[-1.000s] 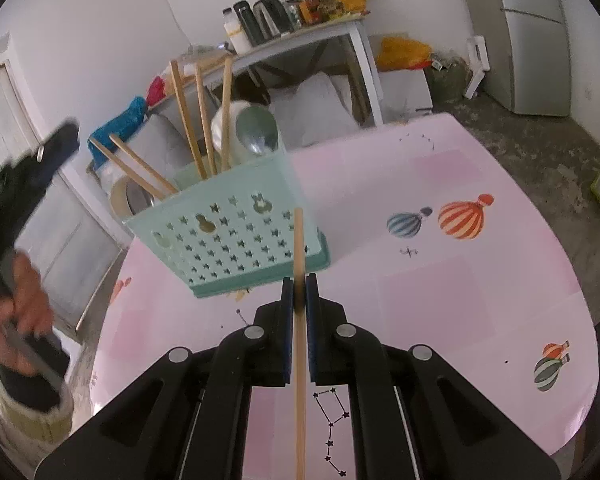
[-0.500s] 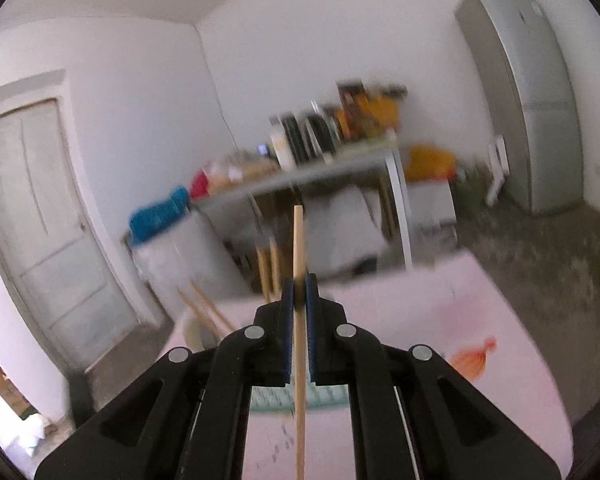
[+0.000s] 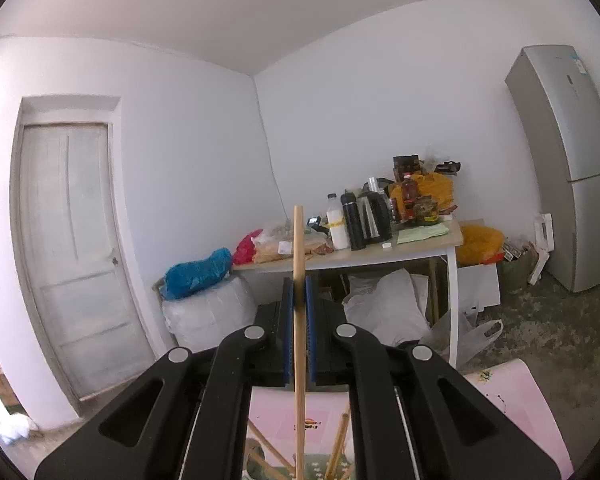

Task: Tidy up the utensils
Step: 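Insert the chopstick into the holder with the right tool and open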

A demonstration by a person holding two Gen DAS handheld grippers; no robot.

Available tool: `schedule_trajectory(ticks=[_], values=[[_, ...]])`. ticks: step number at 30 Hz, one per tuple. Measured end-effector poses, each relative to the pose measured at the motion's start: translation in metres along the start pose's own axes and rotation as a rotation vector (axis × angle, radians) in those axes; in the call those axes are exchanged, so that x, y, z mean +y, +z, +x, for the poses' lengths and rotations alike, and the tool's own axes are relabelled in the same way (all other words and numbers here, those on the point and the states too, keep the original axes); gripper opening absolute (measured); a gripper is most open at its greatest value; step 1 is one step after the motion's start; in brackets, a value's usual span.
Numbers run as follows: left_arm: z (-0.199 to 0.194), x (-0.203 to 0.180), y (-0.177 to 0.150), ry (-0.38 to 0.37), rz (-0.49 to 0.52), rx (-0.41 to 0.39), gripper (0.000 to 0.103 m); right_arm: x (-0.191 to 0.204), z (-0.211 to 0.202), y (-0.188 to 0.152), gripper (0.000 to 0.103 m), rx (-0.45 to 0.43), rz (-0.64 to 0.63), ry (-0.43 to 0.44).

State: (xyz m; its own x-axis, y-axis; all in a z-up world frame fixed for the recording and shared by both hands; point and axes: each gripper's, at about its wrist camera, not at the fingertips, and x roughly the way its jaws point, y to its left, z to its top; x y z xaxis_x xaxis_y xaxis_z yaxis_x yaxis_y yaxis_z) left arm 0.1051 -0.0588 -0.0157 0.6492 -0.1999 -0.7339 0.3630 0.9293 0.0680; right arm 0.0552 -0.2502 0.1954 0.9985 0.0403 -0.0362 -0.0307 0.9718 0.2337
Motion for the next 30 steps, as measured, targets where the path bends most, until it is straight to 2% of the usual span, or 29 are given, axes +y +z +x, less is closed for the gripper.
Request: schedule_trajectory(ticks=[11, 21, 26, 28, 29, 30], values=[[0.008, 0.008, 0.001, 0.013, -0.075, 0.050, 0.085, -0.004, 0.034, -0.037, 0.006, 0.009, -0.046, -0.028], [0.010, 0.009, 0.002, 0.020, -0.081, 0.051, 0.085, -0.018, 0.030, -0.068, 0.006, 0.082, -0.024, -0.043], [0.007, 0.006, 0.003, 0.028, -0.079, 0.040, 0.085, -0.024, 0.025, -0.084, 0.007, 0.149, -0.028, -0.047], [0.007, 0.005, 0.002, 0.034, -0.074, 0.036, 0.085, -0.027, 0.021, -0.090, 0.008, 0.173, -0.029, -0.055], [0.007, 0.004, 0.002, 0.036, -0.072, 0.035, 0.085, -0.030, 0.019, -0.093, 0.013, 0.197, -0.027, -0.055], [0.006, 0.004, 0.002, 0.038, -0.070, 0.033, 0.085, -0.032, 0.016, -0.094, 0.025, 0.210, -0.025, -0.061]])
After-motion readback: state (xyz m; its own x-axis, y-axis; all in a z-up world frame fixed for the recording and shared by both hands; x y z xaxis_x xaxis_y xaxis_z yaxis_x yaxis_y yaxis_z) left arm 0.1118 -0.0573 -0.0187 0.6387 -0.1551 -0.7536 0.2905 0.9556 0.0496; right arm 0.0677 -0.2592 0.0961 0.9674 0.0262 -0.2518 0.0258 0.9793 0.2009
